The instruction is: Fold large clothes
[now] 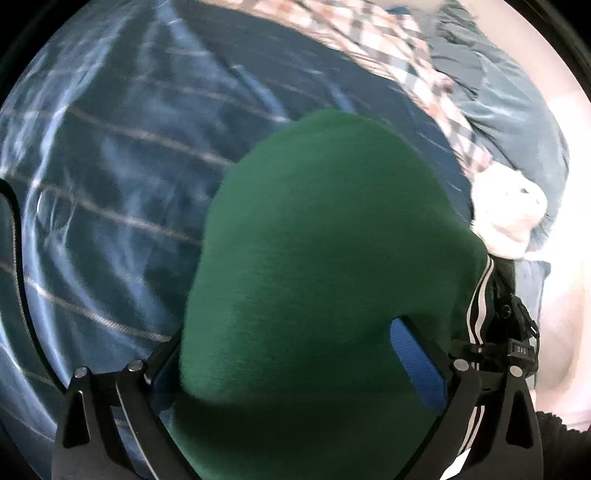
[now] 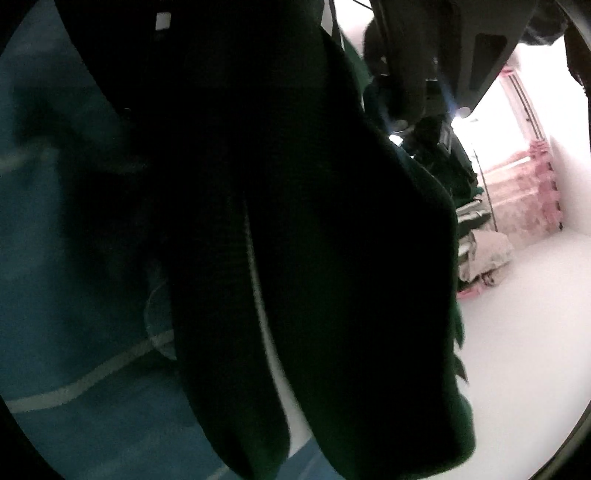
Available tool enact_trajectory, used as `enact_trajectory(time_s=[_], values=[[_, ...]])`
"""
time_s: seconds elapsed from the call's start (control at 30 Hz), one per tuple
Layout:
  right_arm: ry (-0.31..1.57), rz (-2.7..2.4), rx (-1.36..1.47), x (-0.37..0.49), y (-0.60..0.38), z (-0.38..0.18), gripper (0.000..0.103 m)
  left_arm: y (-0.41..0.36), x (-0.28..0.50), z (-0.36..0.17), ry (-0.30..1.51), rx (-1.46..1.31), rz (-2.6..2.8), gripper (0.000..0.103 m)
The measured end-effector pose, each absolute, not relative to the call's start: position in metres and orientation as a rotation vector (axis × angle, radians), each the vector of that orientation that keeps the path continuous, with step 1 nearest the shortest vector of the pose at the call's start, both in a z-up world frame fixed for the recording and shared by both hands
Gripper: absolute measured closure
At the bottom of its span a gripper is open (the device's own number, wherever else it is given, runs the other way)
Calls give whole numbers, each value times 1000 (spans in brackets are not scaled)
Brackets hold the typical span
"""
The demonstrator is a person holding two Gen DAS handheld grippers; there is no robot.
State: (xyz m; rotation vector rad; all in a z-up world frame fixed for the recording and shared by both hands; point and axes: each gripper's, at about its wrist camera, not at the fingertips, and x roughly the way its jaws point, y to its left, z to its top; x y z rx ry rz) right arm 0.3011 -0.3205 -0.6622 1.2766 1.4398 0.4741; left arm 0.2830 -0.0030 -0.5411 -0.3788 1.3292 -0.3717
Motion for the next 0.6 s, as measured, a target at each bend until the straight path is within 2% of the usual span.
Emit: enact_trajectory(time_s=[0.07, 0.1, 0.13, 0.17, 0.2, 0.23, 0.33, 0.43, 0.6], values=[[1433, 474, 1275, 302, -317, -658, 41, -5, 282, -533, 1295, -376, -403, 1], [1447, 458, 1242, 304, -315, -658, 29, -6, 284, -533, 1291, -373, -420, 1], [1475, 418, 1198, 306, -311, -661, 24, -7, 286, -534, 1291, -369, -433, 1], [1493, 398, 1177, 308, -308, -665, 24, -6, 287, -537, 1293, -368, -435, 1], [1491, 399, 1188, 310, -304, -670, 26, -6, 288, -538, 1296, -367, -434, 1], [1473, 406, 1205, 312, -302, -669, 36, -5, 288, -537, 1295, -365, -435, 1], [1440, 397, 1221, 316, -296, -655, 52, -4, 289, -521, 1269, -378, -447, 1], [1409, 396, 1259, 320, -284, -635, 56, -4, 292, -503, 1252, -393, -464, 1], [1355, 434, 1258, 361, -268, -588, 56, 0, 319, -467, 1211, -376, -453, 1]])
